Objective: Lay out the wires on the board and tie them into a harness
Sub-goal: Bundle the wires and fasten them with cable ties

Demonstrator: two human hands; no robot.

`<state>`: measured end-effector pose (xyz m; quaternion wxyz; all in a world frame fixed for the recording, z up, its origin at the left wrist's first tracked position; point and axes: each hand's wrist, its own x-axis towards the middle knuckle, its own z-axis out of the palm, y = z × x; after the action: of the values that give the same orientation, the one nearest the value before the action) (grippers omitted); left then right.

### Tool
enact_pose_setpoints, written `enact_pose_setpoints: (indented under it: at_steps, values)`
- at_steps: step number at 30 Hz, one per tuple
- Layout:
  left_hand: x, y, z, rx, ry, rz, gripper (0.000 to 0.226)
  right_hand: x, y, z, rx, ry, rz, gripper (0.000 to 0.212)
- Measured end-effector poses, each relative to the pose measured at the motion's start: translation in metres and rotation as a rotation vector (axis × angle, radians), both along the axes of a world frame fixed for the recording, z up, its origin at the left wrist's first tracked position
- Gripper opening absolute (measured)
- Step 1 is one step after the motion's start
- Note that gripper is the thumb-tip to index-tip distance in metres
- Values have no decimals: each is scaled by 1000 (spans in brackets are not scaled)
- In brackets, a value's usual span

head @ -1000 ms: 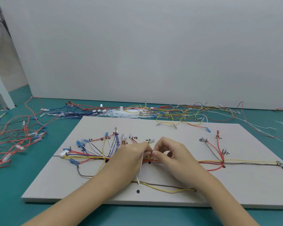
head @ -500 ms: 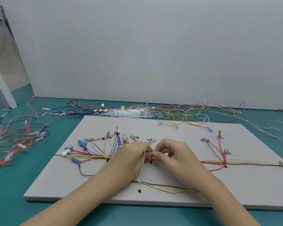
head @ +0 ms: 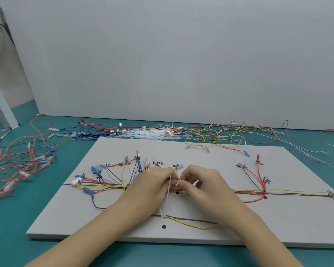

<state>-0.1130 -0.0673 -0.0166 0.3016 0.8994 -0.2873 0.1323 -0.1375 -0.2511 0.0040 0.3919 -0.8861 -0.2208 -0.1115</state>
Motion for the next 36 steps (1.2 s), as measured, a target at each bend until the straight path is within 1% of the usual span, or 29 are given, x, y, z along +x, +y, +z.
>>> enact_pose_setpoints:
  at_steps: [7,12,19,27,31,36]
  values:
    - [1,1,-1,-41,29,-8,12,0,1,0,-33,-51,14,9]
    - [3,2,0,-87,58,-31,12,0,0,0,-16,-14,8,9]
    - [5,3,0,-143,89,-47,14,-1,-1,1,-54,22,24,9]
    - [3,3,0,-118,92,-41,15,-1,-1,-1,-66,-19,0,8]
    - [0,3,0,-26,38,-50,12,0,0,-2,-47,-9,7,10]
    - [-5,2,3,24,-27,-32,14,0,2,-3,-20,-2,-11,15]
